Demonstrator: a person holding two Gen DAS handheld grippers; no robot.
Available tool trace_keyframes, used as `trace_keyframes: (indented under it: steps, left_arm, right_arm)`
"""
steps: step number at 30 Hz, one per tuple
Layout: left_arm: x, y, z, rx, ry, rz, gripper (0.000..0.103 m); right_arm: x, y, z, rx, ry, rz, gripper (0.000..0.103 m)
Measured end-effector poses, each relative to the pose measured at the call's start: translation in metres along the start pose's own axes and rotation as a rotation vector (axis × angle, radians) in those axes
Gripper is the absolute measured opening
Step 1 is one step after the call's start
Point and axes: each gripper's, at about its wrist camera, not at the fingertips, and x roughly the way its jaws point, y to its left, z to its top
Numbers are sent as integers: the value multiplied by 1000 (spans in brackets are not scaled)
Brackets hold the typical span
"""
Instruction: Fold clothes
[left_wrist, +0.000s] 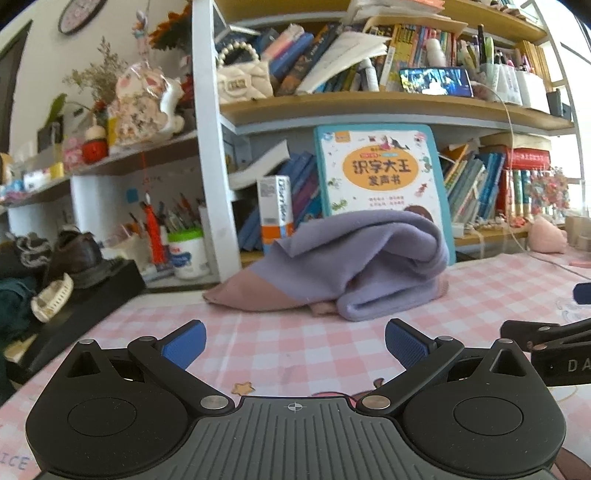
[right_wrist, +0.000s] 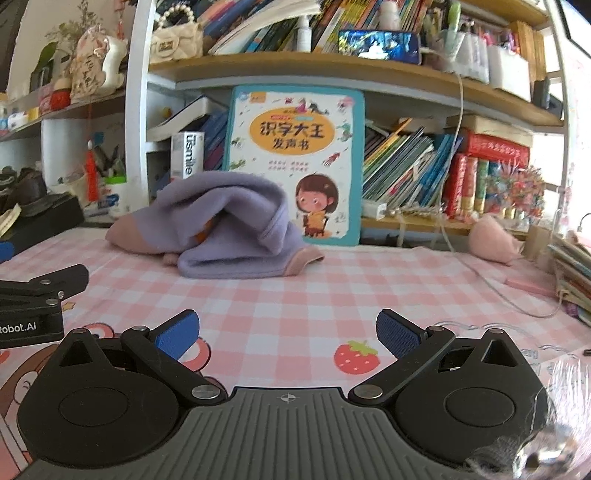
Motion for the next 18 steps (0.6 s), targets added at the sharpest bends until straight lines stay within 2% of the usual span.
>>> trace_keyframes:
  steps: [3,8,13,18]
  left_arm:
    - [10,1,0,23,68,-39,103]
    - [31,1,3,100,127,-116,103]
    - [56,-6,14,134,146,-228,103]
    - [83,-30,24,254,132,-258,100]
  right_arm:
    - [7,-5,0,23,36,38,103]
    - [28,-16,13,7,79,78,103]
    - [59,-33,37,45,101,161,103]
    - [89,-43,45,50,129,202,103]
